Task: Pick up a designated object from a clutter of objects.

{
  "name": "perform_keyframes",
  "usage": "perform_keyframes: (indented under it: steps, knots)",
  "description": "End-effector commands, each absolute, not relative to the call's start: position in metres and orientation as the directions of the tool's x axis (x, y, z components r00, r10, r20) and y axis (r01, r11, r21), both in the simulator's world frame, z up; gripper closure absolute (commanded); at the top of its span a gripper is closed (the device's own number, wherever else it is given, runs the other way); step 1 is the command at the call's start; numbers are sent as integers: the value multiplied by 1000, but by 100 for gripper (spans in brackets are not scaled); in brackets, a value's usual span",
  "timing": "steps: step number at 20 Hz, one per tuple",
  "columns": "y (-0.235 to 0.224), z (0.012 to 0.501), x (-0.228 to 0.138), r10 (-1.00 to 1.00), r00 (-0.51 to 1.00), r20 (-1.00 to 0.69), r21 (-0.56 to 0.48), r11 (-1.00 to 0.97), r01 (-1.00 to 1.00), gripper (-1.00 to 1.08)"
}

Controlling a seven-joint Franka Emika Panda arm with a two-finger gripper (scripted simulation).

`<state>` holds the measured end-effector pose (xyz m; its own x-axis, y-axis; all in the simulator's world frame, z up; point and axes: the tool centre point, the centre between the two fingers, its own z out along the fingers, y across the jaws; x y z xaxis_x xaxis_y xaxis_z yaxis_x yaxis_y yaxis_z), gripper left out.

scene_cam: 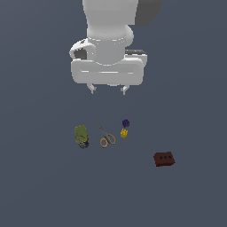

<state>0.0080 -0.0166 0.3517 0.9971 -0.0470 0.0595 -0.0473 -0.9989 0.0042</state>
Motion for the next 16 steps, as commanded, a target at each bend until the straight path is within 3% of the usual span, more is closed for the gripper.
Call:
perform_keyframes:
  steps: [1,16]
  knots:
    - [-17,352,8,-47,997,59,4,-999,-47,-92]
    - [-23,345,4,-62,997,40,29,-998,-63,-92]
